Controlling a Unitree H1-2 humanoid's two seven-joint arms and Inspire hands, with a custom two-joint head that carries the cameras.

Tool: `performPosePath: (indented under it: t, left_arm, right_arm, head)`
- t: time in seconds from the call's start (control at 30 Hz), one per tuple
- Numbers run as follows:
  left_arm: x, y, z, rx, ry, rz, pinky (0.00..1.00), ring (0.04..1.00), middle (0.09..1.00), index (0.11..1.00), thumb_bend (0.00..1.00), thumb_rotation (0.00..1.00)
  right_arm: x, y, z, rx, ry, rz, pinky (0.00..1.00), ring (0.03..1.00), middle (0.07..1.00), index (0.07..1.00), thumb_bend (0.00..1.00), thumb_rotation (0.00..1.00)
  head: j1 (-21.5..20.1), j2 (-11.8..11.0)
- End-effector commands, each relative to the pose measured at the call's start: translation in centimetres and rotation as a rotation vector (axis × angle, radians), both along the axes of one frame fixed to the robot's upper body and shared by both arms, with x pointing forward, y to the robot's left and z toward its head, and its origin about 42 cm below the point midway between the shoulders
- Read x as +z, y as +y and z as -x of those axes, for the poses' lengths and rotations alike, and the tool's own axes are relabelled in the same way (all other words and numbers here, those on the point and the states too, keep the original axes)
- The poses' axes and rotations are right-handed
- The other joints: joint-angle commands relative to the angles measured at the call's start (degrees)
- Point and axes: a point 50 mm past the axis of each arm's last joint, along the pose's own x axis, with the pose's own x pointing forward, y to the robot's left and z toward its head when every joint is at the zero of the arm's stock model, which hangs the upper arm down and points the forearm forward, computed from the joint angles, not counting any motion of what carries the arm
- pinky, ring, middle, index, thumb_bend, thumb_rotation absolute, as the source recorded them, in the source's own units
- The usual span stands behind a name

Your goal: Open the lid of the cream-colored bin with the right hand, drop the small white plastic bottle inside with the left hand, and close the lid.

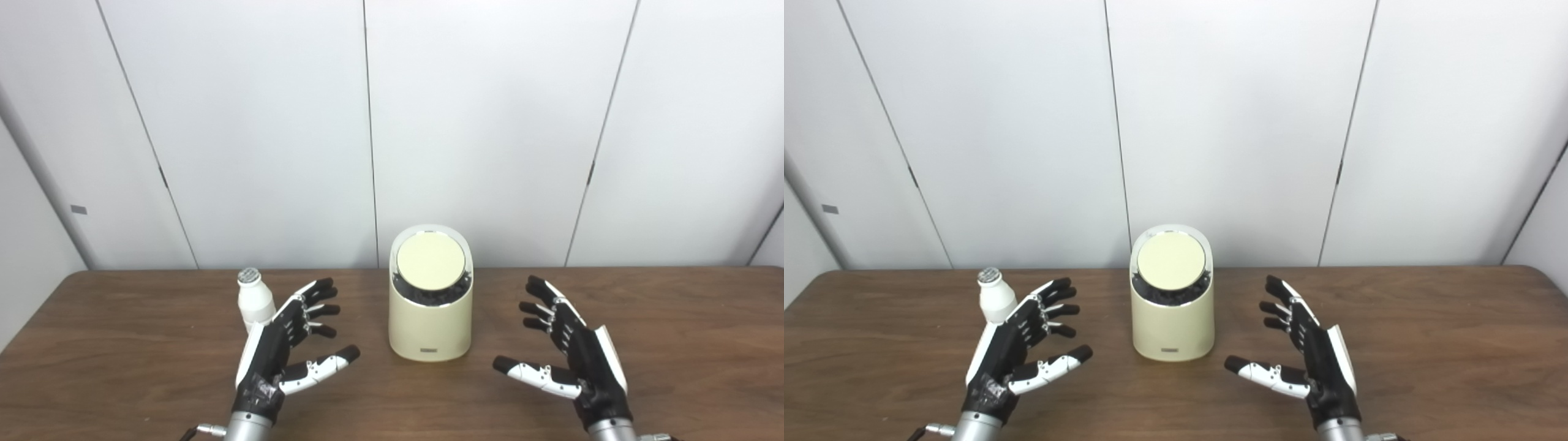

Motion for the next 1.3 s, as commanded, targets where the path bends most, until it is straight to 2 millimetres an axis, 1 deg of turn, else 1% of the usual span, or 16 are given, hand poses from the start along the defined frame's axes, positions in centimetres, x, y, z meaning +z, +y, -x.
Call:
performPosePath:
  t: [0.0,0.27,0.33,0.43,0.5,0.53,0.63,0.67,0.73,0.8,0.9,1.0,1.07,1.13,1.27]
  left_arm:
    - [1.8,-0.3,-0.4,-0.01,-0.069,0.001,0.58,0.744,0.823,0.842,0.72,0.08]
    - [1.7,-0.3,-0.4,-0.016,-0.069,0.0,0.59,0.745,0.823,0.846,0.72,0.09]
    - [1.7,-0.4,-0.5,-0.017,-0.067,0.002,0.59,0.745,0.824,0.848,0.72,0.1]
    - [1.7,-0.5,-0.5,-0.017,-0.067,0.006,0.59,0.744,0.822,0.847,0.72,0.1]
    - [1.7,-0.6,-0.5,-0.02,-0.06,0.008,0.59,0.743,0.823,0.845,0.72,0.09]
    - [1.7,-0.6,-0.5,-0.021,-0.056,0.007,0.6,0.742,0.823,0.844,0.72,0.09]
    - [1.5,-0.6,-0.6,-0.026,-0.052,0.006,0.61,0.744,0.821,0.846,0.72,0.09]
    - [1.5,-0.6,-0.6,-0.027,-0.053,0.005,0.62,0.744,0.82,0.846,0.72,0.1]
    - [1.5,-0.6,-0.6,-0.026,-0.054,0.003,0.62,0.745,0.82,0.849,0.72,0.1]
    - [1.6,-0.5,-0.6,-0.025,-0.058,-0.001,0.61,0.745,0.819,0.848,0.72,0.1]
    - [1.6,-0.5,-0.7,-0.019,-0.059,-0.009,0.61,0.739,0.817,0.845,0.72,0.11]
    - [1.6,-0.4,-0.6,-0.02,-0.055,-0.004,0.61,0.741,0.819,0.846,0.72,0.11]
    - [1.6,-0.3,-0.6,-0.024,-0.057,-0.003,0.61,0.742,0.819,0.846,0.72,0.1]
    - [1.6,-0.3,-0.6,-0.03,-0.057,-0.004,0.61,0.744,0.818,0.845,0.72,0.1]
    - [1.6,-0.3,-0.6,-0.029,-0.058,-0.007,0.6,0.737,0.813,0.84,0.72,0.09]
  right_arm:
    - [1.7,0.5,-0.6,0.016,-0.078,-0.008,0.74,0.8,0.88,0.863,0.8,0.25]
    - [1.8,0.6,-0.5,0.018,-0.073,-0.003,0.74,0.802,0.881,0.86,0.79,0.24]
    - [1.8,0.6,-0.5,0.017,-0.075,-0.003,0.74,0.798,0.881,0.861,0.79,0.24]
    - [2.0,0.9,-0.7,0.019,-0.082,-0.008,0.73,0.796,0.877,0.858,0.79,0.25]
    - [2.4,1.3,-0.8,0.024,-0.087,-0.009,0.74,0.806,0.878,0.859,0.79,0.29]
    - [2.8,1.6,-1.0,0.025,-0.094,0.0,0.74,0.808,0.878,0.86,0.79,0.3]
    - [4.2,2.1,-1.7,0.018,-0.119,0.061,0.7,0.791,0.859,0.856,0.77,0.34]
    - [5.1,2.4,-2.0,0.017,-0.125,0.083,0.69,0.787,0.855,0.854,0.77,0.35]
    - [6.1,2.7,-2.5,0.015,-0.129,0.106,0.69,0.802,0.854,0.85,0.77,0.34]
    - [7.4,3.1,-3.0,0.005,-0.129,0.147,0.71,0.827,0.857,0.848,0.78,0.34]
    - [9.1,3.4,-4.0,-0.019,-0.134,0.228,0.78,0.862,0.86,0.857,0.79,0.34]
    - [10.8,3.7,-5.0,-0.041,-0.119,0.284,0.78,0.869,0.873,0.871,0.82,0.37]
    - [12.0,4.0,-5.5,-0.043,-0.113,0.305,0.77,0.877,0.887,0.883,0.82,0.36]
    - [13.0,4.4,-6.1,-0.041,-0.114,0.334,0.73,0.873,0.893,0.888,0.82,0.37]
    - [14.6,5.2,-7.1,-0.052,-0.117,0.38,0.71,0.869,0.899,0.894,0.82,0.38]
  head:
    - [0.0,0.1]
    - [0.0,0.3]
    - [0.1,0.0]
    - [0.5,0.2]
    - [0.5,0.2]
    - [0.4,0.1]
    - [0.1,0.1]
    - [0.1,0.1]
    - [0.1,0.1]
    - [0.1,0.1]
    - [-0.2,0.0]
    - [-0.4,0.3]
    - [-0.8,0.3]
    - [-0.9,0.3]
    - [-1.0,0.4]
